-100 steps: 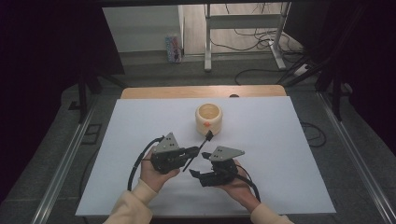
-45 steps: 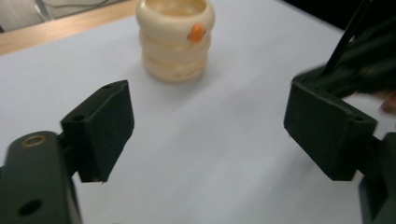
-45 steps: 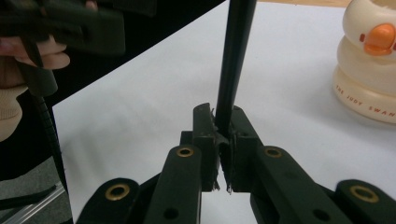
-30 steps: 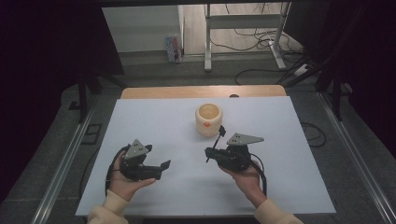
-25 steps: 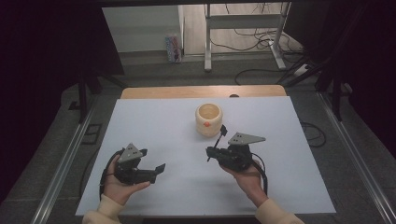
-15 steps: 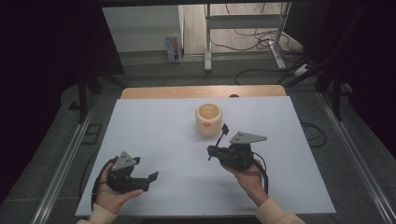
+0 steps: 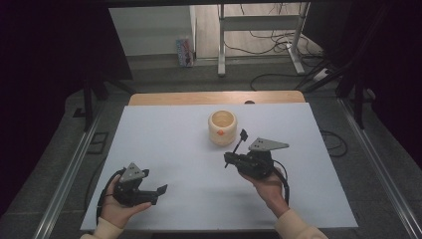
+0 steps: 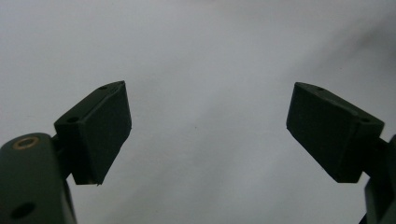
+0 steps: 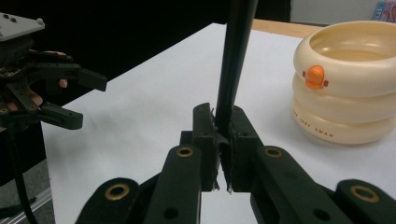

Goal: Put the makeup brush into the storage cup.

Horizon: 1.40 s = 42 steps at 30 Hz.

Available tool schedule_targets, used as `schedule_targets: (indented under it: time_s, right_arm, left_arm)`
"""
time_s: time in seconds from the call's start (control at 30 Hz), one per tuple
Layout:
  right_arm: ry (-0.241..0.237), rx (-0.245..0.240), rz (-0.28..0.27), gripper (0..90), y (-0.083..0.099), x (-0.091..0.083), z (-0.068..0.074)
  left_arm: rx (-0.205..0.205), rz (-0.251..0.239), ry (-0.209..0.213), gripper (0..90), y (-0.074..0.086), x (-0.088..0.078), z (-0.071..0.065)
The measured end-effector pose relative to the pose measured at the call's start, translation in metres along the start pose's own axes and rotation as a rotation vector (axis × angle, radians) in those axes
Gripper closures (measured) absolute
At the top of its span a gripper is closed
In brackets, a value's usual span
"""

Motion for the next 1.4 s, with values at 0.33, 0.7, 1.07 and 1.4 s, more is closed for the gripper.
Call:
schedule_targets:
  time_s: [0.33, 0.7, 1.07, 1.4]
  right_arm:
    - [0.005, 0.002, -0.040, 84.4, -0.019, -0.008, -0.007]
    - [0.039, 0.039, -0.070, 84.4, -0.047, -0.010, -0.027]
    - [0.066, 0.050, -0.089, 84.4, -0.068, 0.003, -0.040]
    - [0.080, 0.071, -0.099, 84.4, -0.076, 0.017, -0.052]
  left_arm:
    - [-0.004, -0.011, -0.013, 15.3, -0.003, -0.003, 0.001]
    - [-0.006, -0.012, -0.019, 16.7, -0.001, -0.004, 0.002]
    - [-0.001, -0.014, -0.022, 17.2, -0.002, -0.003, 0.002]
    - [-0.005, -0.014, -0.021, 17.2, -0.002, -0.004, 0.003]
Point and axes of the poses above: each handheld gripper's, and its own axes: x roughly forward along the jaws, y roughly out of its underside, z roughly to its left, the point moved 10 cm from there along x, roughly forward along the jaws, and after that the axes turned 2 degrees about x, right-handed, at the moved point
